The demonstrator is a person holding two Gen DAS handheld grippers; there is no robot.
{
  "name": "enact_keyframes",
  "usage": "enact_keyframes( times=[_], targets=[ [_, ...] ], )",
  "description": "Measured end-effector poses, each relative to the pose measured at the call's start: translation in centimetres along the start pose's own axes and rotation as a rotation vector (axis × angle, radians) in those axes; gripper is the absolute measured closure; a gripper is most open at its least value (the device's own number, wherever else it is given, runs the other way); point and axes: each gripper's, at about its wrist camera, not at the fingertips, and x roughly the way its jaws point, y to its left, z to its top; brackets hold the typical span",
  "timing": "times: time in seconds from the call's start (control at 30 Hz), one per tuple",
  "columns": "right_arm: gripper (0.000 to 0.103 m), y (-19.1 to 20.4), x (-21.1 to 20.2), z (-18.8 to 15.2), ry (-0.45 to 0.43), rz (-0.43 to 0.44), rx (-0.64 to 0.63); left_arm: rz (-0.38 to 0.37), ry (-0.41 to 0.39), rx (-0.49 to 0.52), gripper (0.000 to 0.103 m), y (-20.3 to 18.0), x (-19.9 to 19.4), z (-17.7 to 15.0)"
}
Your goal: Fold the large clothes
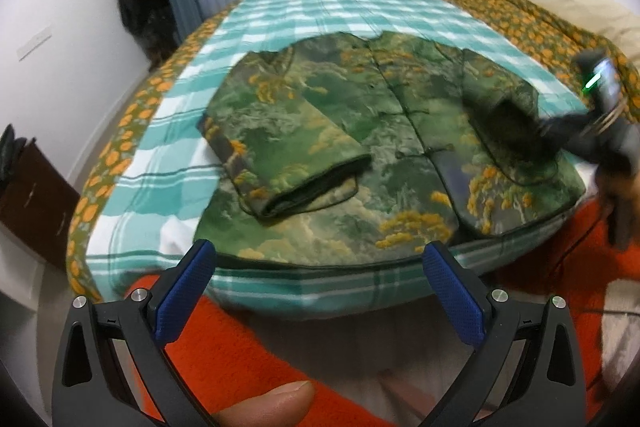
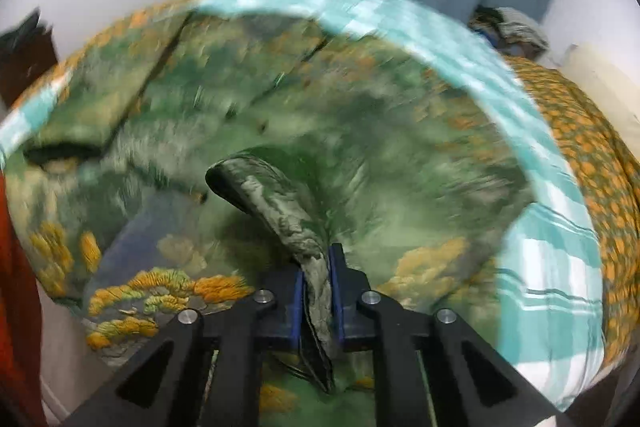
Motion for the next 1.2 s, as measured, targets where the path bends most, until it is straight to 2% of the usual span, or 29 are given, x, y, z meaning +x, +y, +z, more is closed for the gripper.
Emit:
enact_keyframes(
  times=[0.03, 0.13, 0.2, 0.23, 0.27, 0.3, 0.33, 0.37, 0.4, 0.47, 0.53, 0.6, 0.77, 0.9, 1.0, 1.07, 1.1, 1.13, 1.17, 1.2],
  targets=[
    [0.093, -1.3, -1.4, 0.2, -0.029, -0.016, 0.027, -0.006, 0.006, 0.002, 0.000, 0.0, 0.3, 0.2],
    [0.092, -7.4, -6.3, 0.4, -0.122, -0.143, 0.127, -0.006, 0.006, -0.008, 0.000, 0.1, 1.1, 1.3],
    [0.092, -12.6, -9.1, 0.0, -0.161, -0.292, 0.203, 0.001, -0.003, -0.021, 0.000, 0.3, 1.6, 1.8],
    [0.092, -15.3, -10.5, -0.5, -0.169, -0.426, 0.235, -0.005, -0.004, -0.023, 0.000, 0.5, 1.9, 2.1],
    [0.085, -17.6, -11.4, -1.0, -0.158, -0.567, 0.255, -0.008, 0.000, -0.025, 0.000, 0.6, 2.2, 2.4],
    [0.060, -19.3, -11.9, -1.4, -0.139, -0.666, 0.271, -0.004, 0.004, -0.030, 0.000, 0.9, 2.6, 2.7],
    [0.049, -20.8, -12.5, -1.8, -0.129, -0.732, 0.294, -0.001, 0.007, -0.035, 0.000, 1.2, 2.9, 3.0],
    [0.043, -22.5, -13.4, -2.7, -0.137, -0.773, 0.341, 0.003, 0.009, -0.038, 0.000, 1.5, 3.3, 3.3],
    [0.043, -23.4, -14.2, -3.5, -0.142, -0.778, 0.376, 0.005, 0.010, -0.038, 0.000, 1.9, 3.7, 3.6],
    [0.043, -23.7, -14.7, -4.7, -0.137, -0.771, 0.398, 0.014, 0.010, -0.026, 0.000, 2.4, 4.3, 4.1],
    [0.043, -22.3, -14.3, -5.6, -0.137, -0.738, 0.395, 0.016, 0.015, 0.006, 0.000, 2.7, 5.3, 4.9],
    [0.043, -19.7, -13.5, -6.2, -0.144, -0.646, 0.390, 0.006, 0.022, 0.051, 0.000, 2.6, 6.1, 5.4],
    [0.043, -12.4, -10.5, -5.3, -0.168, -0.406, 0.383, -0.022, 0.006, 0.251, 0.000, 0.8, 8.5, 6.0],
    [0.043, -6.2, -8.4, -4.2, -0.149, -0.215, 0.356, -0.058, 0.072, 0.374, 0.000, -1.2, 12.7, 5.8],
    [0.043, -2.8, -6.9, -4.0, -0.124, -0.139, 0.294, -0.018, 0.118, 0.412, 0.000, -1.9, 16.5, 5.8],
    [0.043, -0.5, -6.7, -4.0, -0.118, -0.108, 0.230, -0.024, 0.145, 0.375, 0.000, -1.3, 18.0, 6.3],
    [0.043, 0.3, -6.9, -4.0, -0.121, -0.098, 0.206, -0.057, 0.158, 0.344, 0.007, -0.7, 18.3, 6.5],
    [0.043, 0.7, -7.2, -4.1, -0.126, -0.094, 0.186, -0.106, 0.169, 0.301, 0.026, -0.1, 18.4, 6.8],
    [0.043, 1.5, -7.5, -4.2, -0.135, -0.091, 0.161, -0.192, 0.182, 0.230, 0.046, 1.2, 18.1, 7.4],
    [0.043, 1.9, -7.6, -4.3, -0.142, -0.092, 0.145, -0.219, 0.183, 0.193, 0.086, 1.9, 17.7, 7.7]
  ],
)
